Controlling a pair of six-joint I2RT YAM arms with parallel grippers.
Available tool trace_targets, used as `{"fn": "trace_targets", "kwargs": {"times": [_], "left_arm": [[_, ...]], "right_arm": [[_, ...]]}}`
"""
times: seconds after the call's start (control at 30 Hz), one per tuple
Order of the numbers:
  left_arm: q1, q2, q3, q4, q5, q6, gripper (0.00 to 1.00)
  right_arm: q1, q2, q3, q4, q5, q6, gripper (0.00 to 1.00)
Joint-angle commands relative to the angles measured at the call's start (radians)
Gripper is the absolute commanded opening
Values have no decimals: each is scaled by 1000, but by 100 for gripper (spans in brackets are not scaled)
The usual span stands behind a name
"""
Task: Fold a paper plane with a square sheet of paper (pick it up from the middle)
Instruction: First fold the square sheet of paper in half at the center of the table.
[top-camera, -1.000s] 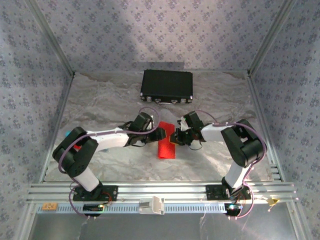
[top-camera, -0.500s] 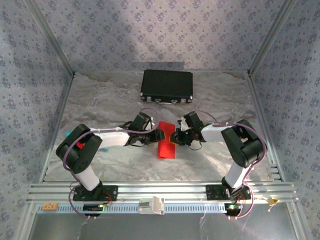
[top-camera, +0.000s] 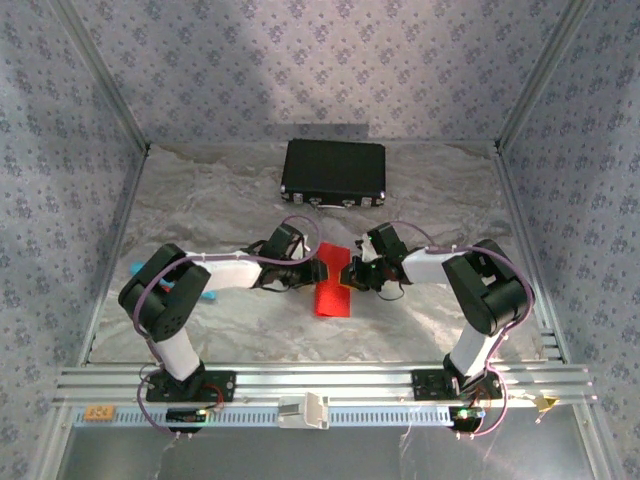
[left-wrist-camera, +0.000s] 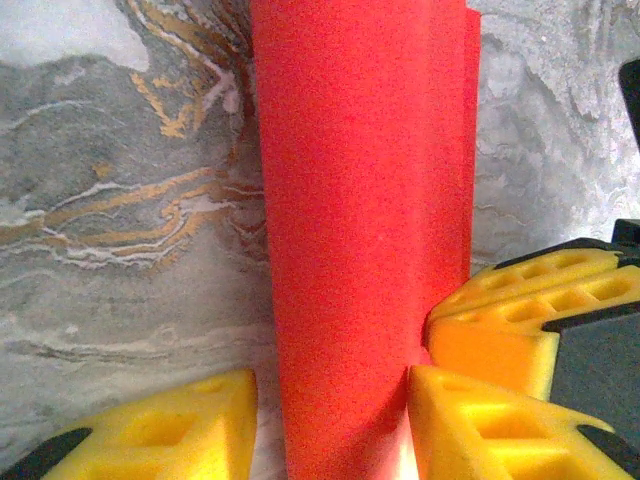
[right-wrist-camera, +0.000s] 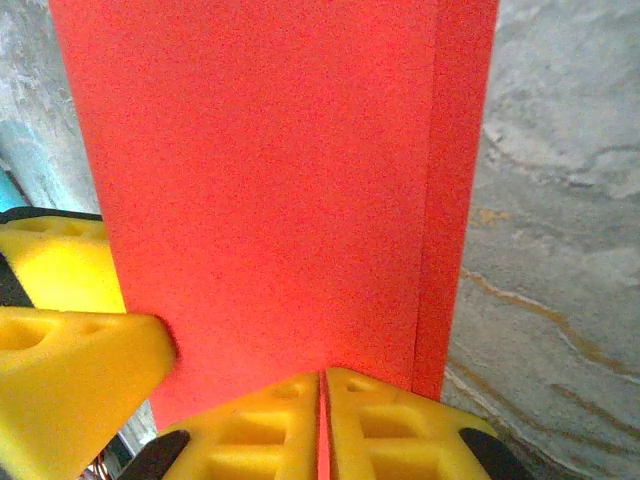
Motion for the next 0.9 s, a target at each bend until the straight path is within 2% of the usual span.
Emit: {"fn": "trace_targets", "kwargs": {"times": [0.0,0.13,0.2,0.33,0.4,0.63,0.87], "left_arm": [[-7,38,33,-20,27,26,41],[-8,77,58,-94,-14,41,40],[-8,87,63,-111,-20,43,40],[-8,90,71,-126,-28,44,40],[-7,93,76,-132,-29,45,40],[-8,108,99,-156,-31,65,40],[-8,137,158,-272,-64,126,40]], "right_arm": [[-2,10,-29,-75,67,15,14],[-6,-29,-18,-9,41,50,18],[-14,-73,2,-30,63,53,20],[-35,-192,43,-242,285,20,23],[-46,-226,49,-322,354,9,22],[-91,-287,-50,-268,331,61,22],[-91,-296,-58,-268,325,66,22]]}}
